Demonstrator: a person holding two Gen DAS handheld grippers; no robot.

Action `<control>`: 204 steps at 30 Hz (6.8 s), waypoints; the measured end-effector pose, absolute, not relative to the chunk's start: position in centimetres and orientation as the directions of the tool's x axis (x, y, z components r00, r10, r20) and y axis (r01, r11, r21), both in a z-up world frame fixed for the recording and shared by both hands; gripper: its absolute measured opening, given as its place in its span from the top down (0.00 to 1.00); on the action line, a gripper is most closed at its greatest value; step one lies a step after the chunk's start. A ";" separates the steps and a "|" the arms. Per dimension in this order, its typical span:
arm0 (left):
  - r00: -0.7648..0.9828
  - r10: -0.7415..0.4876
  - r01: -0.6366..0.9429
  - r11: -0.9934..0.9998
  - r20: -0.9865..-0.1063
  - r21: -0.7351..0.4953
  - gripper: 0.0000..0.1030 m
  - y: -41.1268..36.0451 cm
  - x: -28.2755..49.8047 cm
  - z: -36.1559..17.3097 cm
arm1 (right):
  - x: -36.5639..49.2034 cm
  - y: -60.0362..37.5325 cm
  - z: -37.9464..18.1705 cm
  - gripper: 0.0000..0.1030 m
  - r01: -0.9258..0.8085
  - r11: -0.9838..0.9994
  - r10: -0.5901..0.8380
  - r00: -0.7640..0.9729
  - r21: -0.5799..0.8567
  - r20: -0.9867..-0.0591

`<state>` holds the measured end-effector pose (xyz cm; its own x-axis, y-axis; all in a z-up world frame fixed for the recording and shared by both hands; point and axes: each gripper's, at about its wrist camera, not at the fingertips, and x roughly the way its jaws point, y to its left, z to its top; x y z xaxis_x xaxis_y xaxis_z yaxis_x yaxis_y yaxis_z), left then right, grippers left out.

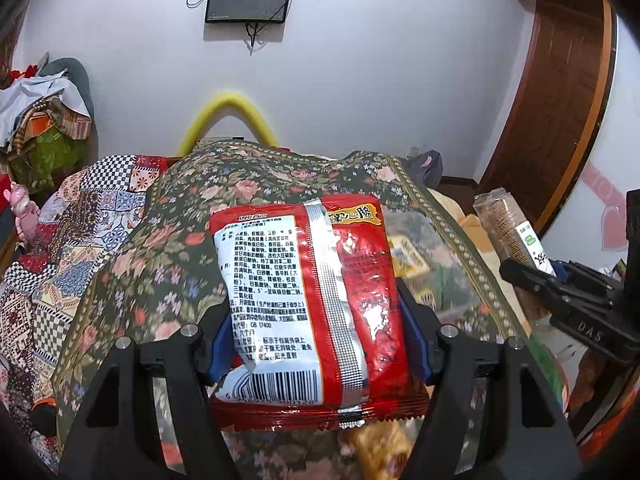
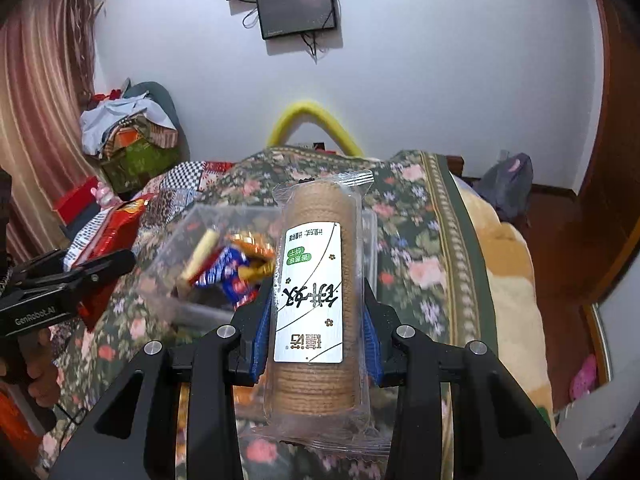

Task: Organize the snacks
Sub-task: 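Lower the red bag into the box while right tool lowers the cookie roll in, then grasp the green pea bag with left tool while right tool grasps the clear pastry bag, then drop the pea bag into the box while right tool drops the pastry bag in, then grasp the peanut cracker pack with left tool while right tool grasps the green jelly cup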

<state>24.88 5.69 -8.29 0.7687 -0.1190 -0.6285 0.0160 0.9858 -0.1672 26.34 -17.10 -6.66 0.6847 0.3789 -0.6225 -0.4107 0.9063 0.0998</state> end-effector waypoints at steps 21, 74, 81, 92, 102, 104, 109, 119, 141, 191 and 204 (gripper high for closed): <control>0.672 -0.119 -0.043 0.979 -0.731 -0.199 0.34 5.9 35.2 -14.7 | 34.2 -13.4 -11.8 0.66 -0.392 0.911 0.357 0.597 0.127 -0.718; 0.548 -0.130 0.043 0.991 -0.826 -0.127 0.32 4.2 25.5 -20.2 | 26.5 -11.5 -15.8 0.22 -0.501 0.852 0.414 0.464 0.153 -0.783; 0.567 -0.135 0.055 0.990 -0.813 -0.126 0.31 4.5 25.0 -20.8 | 26.0 -12.1 -16.4 0.22 -0.508 0.852 0.393 0.466 0.123 -0.793; 0.582 -0.142 0.056 0.989 -0.801 -0.135 0.52 6.7 22.2 -20.8 | 24.3 -17.9 -17.0 0.22 -0.436 0.894 0.317 0.456 0.101 -0.832; 0.551 -0.141 0.113 0.989 -0.822 -0.095 0.52 4.8 21.0 -20.4 | 23.6 -20.6 -15.7 0.21 -0.328 0.925 0.339 0.492 0.190 -0.802; 0.548 -0.124 0.109 0.991 -0.827 -0.077 0.51 4.3 21.2 -20.8 | 23.7 -20.8 -15.8 0.21 -0.307 0.930 0.337 0.489 0.202 -0.804; 0.566 -0.123 0.082 0.992 -0.815 -0.093 0.53 4.6 21.6 -21.6 | 23.4 -21.0 -16.8 0.21 -0.299 0.927 0.349 0.461 0.228 -0.816; 0.609 -0.121 0.087 0.992 -0.784 -0.086 0.68 5.3 20.0 -19.7 | 22.9 -19.4 -17.9 0.44 -0.334 0.932 0.301 0.494 0.141 -0.816; 0.753 -0.151 0.103 0.988 -0.640 -0.112 0.70 5.1 21.1 -11.4 | 23.7 -18.5 -10.4 0.49 -0.396 0.898 0.414 0.609 0.193 -0.676; 0.740 -0.126 0.068 0.991 -0.661 -0.113 0.47 3.5 31.0 -10.0 | 32.0 -12.3 -7.5 0.36 -0.451 0.891 0.373 0.657 0.056 -0.655; 0.738 -0.138 0.086 0.990 -0.660 -0.110 0.42 4.6 24.4 -10.2 | 26.0 -11.9 -9.9 0.35 -0.521 0.849 0.423 0.579 0.082 -0.697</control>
<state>24.43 4.62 -10.21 0.7383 -0.1378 -0.6603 0.0861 0.9902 -0.1104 25.96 -11.95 -9.91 0.5795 0.4227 -0.6968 -0.5215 0.8494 0.0816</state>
